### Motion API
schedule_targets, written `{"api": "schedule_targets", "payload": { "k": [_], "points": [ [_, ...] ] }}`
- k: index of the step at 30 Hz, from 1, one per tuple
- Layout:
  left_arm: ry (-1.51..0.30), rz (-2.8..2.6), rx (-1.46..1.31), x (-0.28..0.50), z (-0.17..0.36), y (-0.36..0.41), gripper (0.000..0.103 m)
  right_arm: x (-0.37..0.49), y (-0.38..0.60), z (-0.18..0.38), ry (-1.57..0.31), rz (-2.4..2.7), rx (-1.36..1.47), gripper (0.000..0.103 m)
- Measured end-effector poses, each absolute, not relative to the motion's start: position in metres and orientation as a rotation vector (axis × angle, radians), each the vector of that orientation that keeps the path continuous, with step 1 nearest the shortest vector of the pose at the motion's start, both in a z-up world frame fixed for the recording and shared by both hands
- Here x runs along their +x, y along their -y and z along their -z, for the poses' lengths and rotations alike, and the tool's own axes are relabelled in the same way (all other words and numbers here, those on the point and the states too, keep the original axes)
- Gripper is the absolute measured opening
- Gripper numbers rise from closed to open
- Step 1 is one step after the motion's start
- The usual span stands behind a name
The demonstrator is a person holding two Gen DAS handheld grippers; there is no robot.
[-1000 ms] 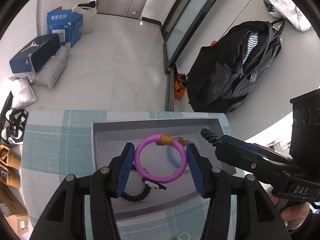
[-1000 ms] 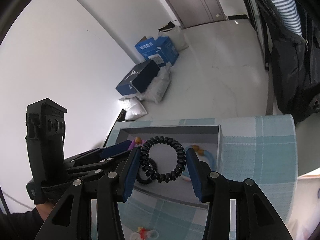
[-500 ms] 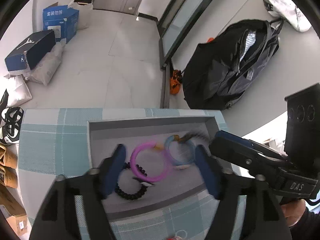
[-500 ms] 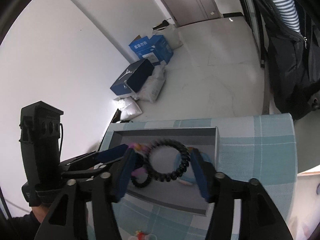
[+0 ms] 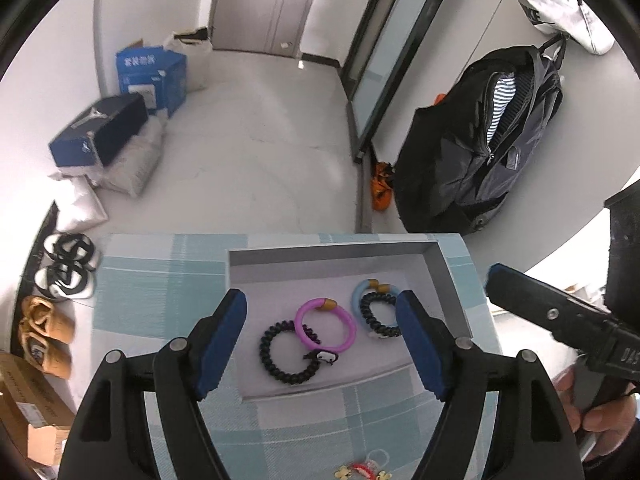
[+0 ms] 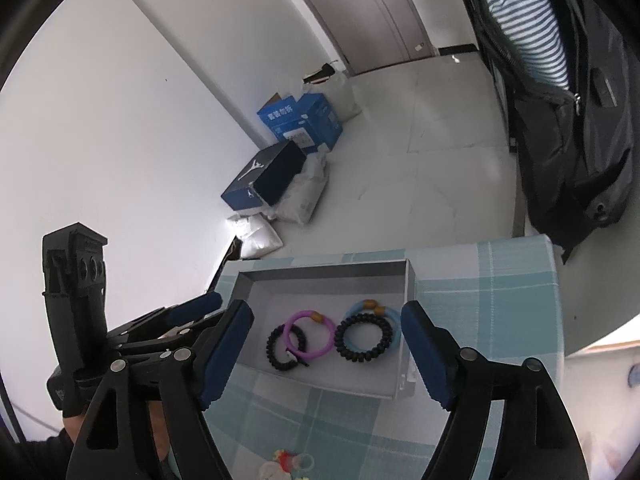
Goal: Organize jewelry
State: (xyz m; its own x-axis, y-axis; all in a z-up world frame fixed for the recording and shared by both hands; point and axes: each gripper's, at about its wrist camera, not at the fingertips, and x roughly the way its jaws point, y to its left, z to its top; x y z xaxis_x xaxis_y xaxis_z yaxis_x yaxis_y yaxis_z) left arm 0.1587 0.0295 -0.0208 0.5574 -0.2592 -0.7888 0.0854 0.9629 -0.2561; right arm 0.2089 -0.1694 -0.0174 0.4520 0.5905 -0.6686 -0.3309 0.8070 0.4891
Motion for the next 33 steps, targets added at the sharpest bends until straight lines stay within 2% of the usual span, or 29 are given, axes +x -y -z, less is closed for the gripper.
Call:
{"api": "schedule_targets", "payload": {
  "k": [13, 18, 33],
  "points": [
    [-0.838, 0.081, -0.075, 0.108, -0.008, -0.024, 0.075, 0.155, 0.182, 0.002, -0.851, -0.584, 0.291, 0.091],
    [-0.822, 0.046, -0.060, 0.082, -0.007, -0.019, 0.083, 0.125, 0.189, 0.007, -0.845, -0.581, 0.292, 0.095],
    [-0.941, 0.033, -0.130, 0.024, 0.040, -0.005, 0.084, 0.051, 0.189, 0.048, -0.904, -0.573, 0.162, 0.101]
  ]
}}
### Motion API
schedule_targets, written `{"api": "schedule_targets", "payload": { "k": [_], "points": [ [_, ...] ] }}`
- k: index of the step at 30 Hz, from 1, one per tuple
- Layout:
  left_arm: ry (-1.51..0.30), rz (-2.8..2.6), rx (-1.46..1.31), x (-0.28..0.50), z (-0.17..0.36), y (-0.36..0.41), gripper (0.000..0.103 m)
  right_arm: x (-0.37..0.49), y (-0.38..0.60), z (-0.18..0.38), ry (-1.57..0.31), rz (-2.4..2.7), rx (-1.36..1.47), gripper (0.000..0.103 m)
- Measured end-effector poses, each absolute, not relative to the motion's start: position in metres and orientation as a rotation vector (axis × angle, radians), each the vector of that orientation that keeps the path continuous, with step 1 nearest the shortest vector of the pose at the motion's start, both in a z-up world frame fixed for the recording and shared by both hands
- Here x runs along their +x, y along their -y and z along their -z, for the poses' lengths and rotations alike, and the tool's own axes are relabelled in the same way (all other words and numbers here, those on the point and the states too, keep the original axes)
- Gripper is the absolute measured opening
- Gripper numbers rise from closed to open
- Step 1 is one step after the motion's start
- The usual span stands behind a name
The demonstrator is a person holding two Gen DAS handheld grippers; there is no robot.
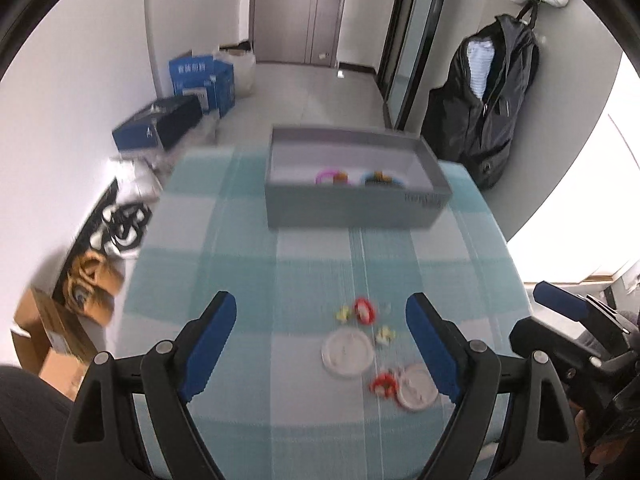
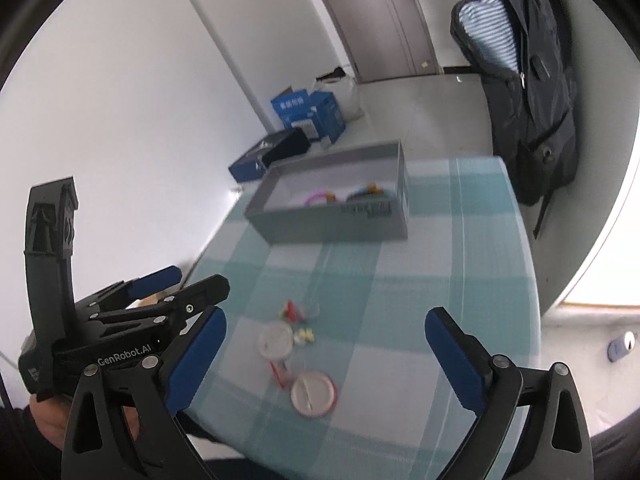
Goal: Organize jewelry
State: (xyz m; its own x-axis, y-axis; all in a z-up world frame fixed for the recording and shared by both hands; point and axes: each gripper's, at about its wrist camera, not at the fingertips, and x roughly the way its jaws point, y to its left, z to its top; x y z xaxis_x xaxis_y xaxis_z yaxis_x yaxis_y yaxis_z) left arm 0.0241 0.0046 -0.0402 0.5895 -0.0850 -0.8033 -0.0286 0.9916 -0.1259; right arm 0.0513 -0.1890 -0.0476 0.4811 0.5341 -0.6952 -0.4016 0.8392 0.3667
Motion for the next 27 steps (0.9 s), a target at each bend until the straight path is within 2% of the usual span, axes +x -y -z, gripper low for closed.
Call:
{"api": "schedule_targets", "payload": {
  "k": [8, 16, 18, 21, 27],
  "points": [
    [-1.037, 0.044, -0.193, 0.009, 0.074, -0.016, 0.084, 0.035, 0.170, 0.084, -0.993, -0.581, 0.069, 0.101],
    [-1.093, 0.060, -0.191, 0.001, 0.086, -0.014, 0.084, 0.030, 0.152, 0.106, -1.075, -0.597, -0.003, 0.099],
    [-1.092, 0.062, -0.182, 0.000, 0.085, -0.012, 0.084, 0.029, 0.149, 0.107, -1.070, -0.598, -0.016, 0.096],
    [-1.102, 0.071, -0.186, -0.002, 0.087, -0.014, 0.084, 0.029, 0.142, 0.112, -1.084, -0.597, -0.051, 0.086],
    [-1.106, 0.044, -0.205, -0.003, 0.087, -0.022, 0.084, 0.021, 0.128, 0.113, -1.043, -0.580, -0.176, 0.079]
  ]
}}
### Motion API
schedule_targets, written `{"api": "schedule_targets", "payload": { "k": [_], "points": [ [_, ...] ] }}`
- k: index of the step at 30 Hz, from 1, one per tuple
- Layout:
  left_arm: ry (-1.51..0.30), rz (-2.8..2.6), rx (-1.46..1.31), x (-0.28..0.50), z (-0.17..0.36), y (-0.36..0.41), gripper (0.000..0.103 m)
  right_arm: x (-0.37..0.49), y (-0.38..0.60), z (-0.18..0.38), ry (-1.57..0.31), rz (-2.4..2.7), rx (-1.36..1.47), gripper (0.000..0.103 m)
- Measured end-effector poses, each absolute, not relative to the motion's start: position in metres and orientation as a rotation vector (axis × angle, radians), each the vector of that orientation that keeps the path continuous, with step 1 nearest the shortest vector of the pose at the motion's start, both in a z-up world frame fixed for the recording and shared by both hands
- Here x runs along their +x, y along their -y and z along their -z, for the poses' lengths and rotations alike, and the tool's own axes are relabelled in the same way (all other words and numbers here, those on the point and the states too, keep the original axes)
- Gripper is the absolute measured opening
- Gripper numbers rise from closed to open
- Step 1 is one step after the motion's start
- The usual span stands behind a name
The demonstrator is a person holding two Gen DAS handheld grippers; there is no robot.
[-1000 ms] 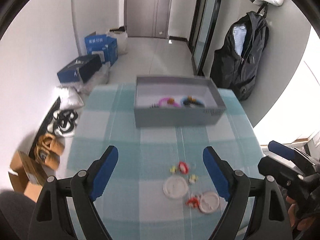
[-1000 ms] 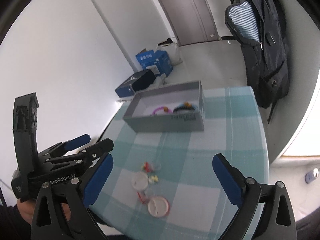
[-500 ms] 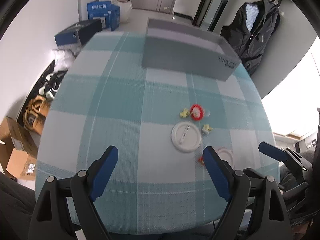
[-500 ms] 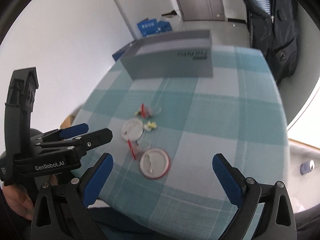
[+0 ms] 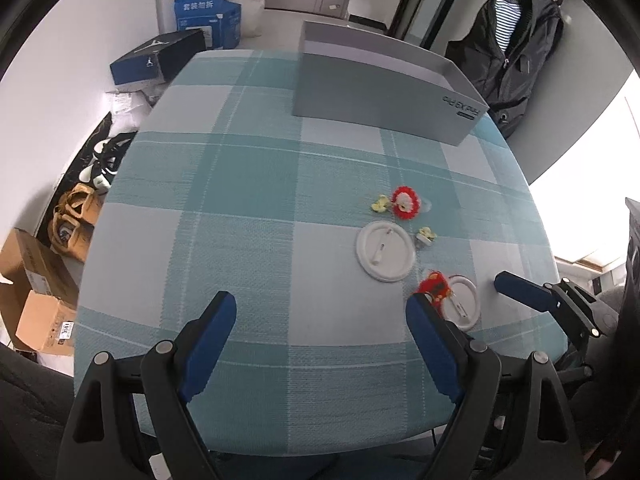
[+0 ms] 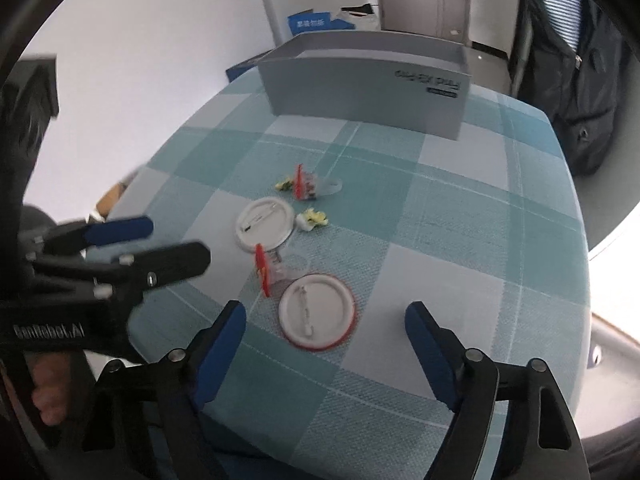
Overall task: Organize jewelry
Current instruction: 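Grasp the white round badge with the right tool while the left tool grasps the red trinket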
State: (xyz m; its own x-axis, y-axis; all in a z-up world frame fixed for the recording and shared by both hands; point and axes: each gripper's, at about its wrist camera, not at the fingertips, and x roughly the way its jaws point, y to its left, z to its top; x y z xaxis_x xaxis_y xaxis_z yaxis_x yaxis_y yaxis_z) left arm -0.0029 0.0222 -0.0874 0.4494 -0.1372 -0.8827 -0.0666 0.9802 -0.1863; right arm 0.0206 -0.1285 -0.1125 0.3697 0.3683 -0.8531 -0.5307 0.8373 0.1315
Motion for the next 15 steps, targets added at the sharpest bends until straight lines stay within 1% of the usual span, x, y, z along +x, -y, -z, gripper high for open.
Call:
{"api": "schedule_targets", "payload": {
  "k": [3, 5, 9, 13, 15],
  "points": [
    [-1.112, 0.037, -0.210, -0.0015, 0.0888, -0.0237, 0.084, 0.0188, 0.1269, 0.1117, -1.034, -0.587, -0.196, 0.072],
    [-1.108, 0.036, -0.202, -0.0016, 0.0884, -0.0228, 0.084, 0.0186, 0.1263, 0.1116, -1.028, -0.578, -0.213, 0.065],
    [-1.106, 0.032, -0.181, -0.0025, 0.0886, -0.0215, 0.084, 0.0148, 0.1232, 0.1121, -1.008, -0.551, -0.277, 0.057],
    [-1.113, 0.025, -0.181, -0.0026, 0.0902, -0.0238, 0.084, 0.0147, 0.1243, 0.1116, -0.998, -0.539, -0.295, 0.041],
    [-1.117, 0.022, -0.182, -0.0023, 0.0911, -0.0244, 0.084, 0.0151, 0.1248, 0.1117, -0.999, -0.543, -0.289, 0.041]
  ]
}}
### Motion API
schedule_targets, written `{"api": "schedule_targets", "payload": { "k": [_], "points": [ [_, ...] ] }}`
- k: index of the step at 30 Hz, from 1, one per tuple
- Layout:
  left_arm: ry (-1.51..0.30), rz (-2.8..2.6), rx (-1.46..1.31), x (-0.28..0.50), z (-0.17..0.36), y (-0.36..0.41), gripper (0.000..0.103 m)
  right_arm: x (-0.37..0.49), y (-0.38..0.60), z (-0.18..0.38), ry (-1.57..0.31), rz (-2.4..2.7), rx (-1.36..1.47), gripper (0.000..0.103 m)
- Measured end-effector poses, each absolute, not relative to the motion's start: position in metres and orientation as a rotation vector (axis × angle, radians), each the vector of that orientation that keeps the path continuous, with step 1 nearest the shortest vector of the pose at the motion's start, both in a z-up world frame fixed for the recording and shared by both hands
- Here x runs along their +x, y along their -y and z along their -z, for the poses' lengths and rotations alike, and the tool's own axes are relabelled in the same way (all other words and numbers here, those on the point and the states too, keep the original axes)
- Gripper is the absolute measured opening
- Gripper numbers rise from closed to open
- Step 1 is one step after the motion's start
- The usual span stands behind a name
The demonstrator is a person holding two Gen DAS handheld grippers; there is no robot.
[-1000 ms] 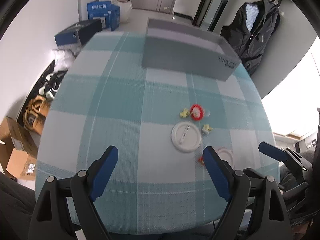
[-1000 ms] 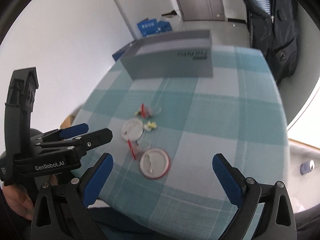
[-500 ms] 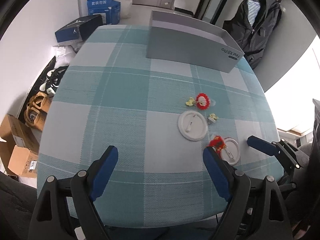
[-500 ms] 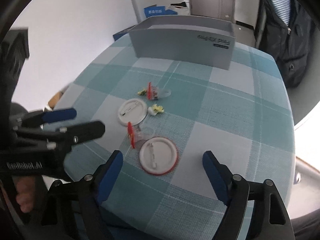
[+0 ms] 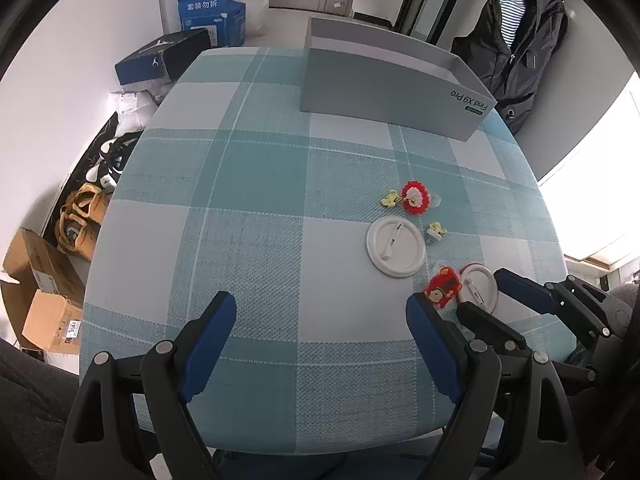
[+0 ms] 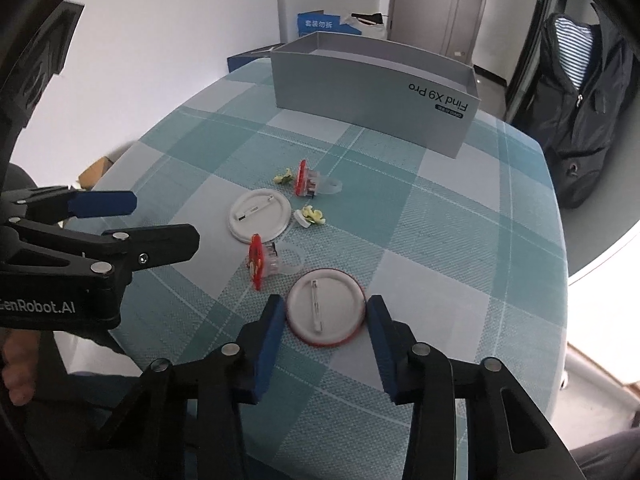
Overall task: Organize jewelry
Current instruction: 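Grasp the white round badge with the right tool while the left tool grasps the red trinket, then carry the badge and red trinket into the gray box and open both tools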
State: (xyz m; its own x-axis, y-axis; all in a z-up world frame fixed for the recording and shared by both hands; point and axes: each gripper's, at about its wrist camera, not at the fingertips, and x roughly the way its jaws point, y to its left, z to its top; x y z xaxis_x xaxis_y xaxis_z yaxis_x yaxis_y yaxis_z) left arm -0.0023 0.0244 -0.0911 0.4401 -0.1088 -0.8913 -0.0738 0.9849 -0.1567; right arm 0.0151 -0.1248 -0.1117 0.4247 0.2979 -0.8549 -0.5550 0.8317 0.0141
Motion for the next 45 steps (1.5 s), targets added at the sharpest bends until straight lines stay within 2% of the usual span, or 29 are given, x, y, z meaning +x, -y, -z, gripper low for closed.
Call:
{"api": "schedule_targets", "payload": {
  "k": [12, 22, 24, 32, 34, 36, 39, 45],
  "points": [
    [-1.116, 0.082, -0.178, -0.004, 0.091, -0.010, 0.084, 0.024, 0.146, 0.102, -1.007, -0.537, -0.152, 0.041],
    [-1.012, 0.186, -0.049, 0.001, 0.073, 0.029, 0.083, 0.038, 0.188, 0.095, -1.010, -0.449, -0.003, 0.041],
    [-1.002, 0.200, -0.031, 0.003, 0.073, 0.034, 0.078, 0.039, 0.194, 0.095, -1.012, -0.440, 0.016, 0.041],
    [-1.015, 0.212, 0.091, 0.006, 0.079, 0.049, 0.041, 0.041, 0.206, 0.096, -1.017, -0.433, 0.059, 0.041],
    [-1.031, 0.228, 0.110, 0.004, 0.083, 0.052, 0.034, 0.042, 0.210, 0.095, -1.015, -0.432, 0.075, 0.041],
    [-1.045, 0.228, 0.129, 0.002, 0.087, 0.054, 0.032, 0.043, 0.213, 0.095, -1.017, -0.430, 0.093, 0.041],
    [-1.047, 0.220, 0.171, -0.002, 0.088, 0.057, 0.017, 0.045, 0.216, 0.095, -1.019, -0.428, 0.114, 0.041],
    [-1.043, 0.230, 0.164, -0.003, 0.085, 0.056, 0.013, 0.045, 0.214, 0.094, -1.015, -0.436, 0.116, 0.041]
  ]
}}
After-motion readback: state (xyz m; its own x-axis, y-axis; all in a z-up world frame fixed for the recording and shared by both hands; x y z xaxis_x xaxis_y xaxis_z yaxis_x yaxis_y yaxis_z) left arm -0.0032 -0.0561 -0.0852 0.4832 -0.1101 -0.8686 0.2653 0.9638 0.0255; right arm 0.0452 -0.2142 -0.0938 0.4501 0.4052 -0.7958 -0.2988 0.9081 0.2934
